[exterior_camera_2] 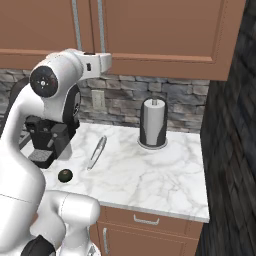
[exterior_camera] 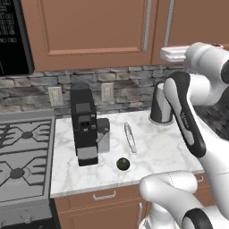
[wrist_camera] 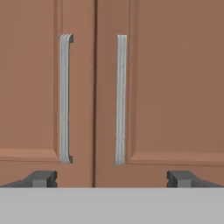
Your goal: Pick the pan from the cabinet and place it on the stove. Then turn on the stove burner for the pan.
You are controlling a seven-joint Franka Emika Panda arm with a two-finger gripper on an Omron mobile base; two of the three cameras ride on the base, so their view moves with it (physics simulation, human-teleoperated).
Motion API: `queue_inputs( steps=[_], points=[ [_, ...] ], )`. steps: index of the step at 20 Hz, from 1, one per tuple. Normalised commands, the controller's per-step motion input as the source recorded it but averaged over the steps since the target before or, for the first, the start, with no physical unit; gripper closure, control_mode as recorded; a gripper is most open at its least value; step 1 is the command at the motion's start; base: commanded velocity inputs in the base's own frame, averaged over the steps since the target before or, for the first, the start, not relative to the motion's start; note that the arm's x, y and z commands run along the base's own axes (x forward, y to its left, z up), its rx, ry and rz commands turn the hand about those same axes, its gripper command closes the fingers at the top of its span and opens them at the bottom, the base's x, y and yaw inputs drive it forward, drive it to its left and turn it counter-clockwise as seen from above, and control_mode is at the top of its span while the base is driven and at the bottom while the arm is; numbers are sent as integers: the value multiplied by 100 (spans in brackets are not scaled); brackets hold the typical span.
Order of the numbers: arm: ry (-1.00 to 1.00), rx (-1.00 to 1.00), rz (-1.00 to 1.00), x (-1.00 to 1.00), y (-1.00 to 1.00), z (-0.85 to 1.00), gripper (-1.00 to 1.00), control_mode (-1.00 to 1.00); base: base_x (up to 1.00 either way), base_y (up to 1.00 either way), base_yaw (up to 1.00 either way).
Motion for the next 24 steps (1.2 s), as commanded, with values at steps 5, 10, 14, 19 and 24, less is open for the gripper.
queue_inputs(
  steps=[5, 10, 14, 19, 24],
  points=[
    [-10, 0, -5, 23, -1, 15, -100, -100, 0, 0, 0],
    [-8, 0, 0, 33, -1, 6, -100, -100, 0, 0, 0],
    [-10, 0, 0, 31, -3, 0, -100, -100, 0, 0, 0],
    [-8, 0, 0, 28, -12, 0, -100, -100, 0, 0, 0],
    [-4, 0, 0, 30, -10, 0, -100, -100, 0, 0, 0]
  ],
)
